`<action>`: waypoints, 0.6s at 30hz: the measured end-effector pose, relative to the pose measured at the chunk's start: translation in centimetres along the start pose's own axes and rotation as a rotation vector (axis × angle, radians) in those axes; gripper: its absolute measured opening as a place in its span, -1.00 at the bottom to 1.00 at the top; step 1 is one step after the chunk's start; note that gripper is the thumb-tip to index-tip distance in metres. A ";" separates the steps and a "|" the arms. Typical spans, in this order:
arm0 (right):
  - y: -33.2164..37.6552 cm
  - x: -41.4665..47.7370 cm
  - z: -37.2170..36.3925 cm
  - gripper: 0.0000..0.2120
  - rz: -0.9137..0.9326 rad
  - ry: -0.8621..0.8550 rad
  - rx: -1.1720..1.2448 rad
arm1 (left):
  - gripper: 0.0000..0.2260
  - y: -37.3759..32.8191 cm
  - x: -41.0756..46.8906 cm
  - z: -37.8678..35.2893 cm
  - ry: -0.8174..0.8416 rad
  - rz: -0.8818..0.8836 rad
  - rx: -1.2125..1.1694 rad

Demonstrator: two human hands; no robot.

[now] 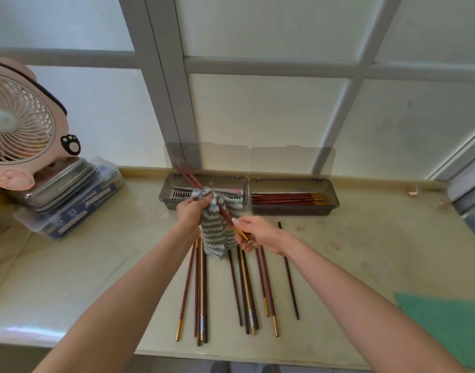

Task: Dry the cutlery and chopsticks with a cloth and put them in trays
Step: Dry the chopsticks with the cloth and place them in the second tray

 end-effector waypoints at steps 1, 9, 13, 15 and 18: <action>-0.4 -0.1 0.0 -0.71 -0.005 0.014 0.015 | -0.79 0.0 0.0 0.1 0.000 0.002 0.001; -1.7 -0.6 -1.6 -0.74 -0.002 -0.007 0.211 | -0.71 -0.1 0.7 0.7 -0.034 0.057 -0.025; -1.6 -0.7 -2.0 -0.75 0.000 0.076 0.321 | -0.84 -4.3 3.6 3.0 -0.078 0.011 -0.043; -1.7 -0.9 -2.2 -0.75 -0.004 0.112 0.358 | -0.83 -6.4 4.8 4.5 -0.118 -0.017 -0.084; -1.4 -1.1 -2.4 -0.75 -0.004 0.138 0.395 | -0.67 -7.4 5.7 5.8 -0.189 -0.059 -0.161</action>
Point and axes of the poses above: each hand's wrist, its own x-axis towards the middle knuckle, its own z-axis out of the back of the hand, y = z × x, the point moved 3 cm from there along x, towards the middle knuckle, and after that the axes turned 3 degrees about x, right-handed, at the moved point
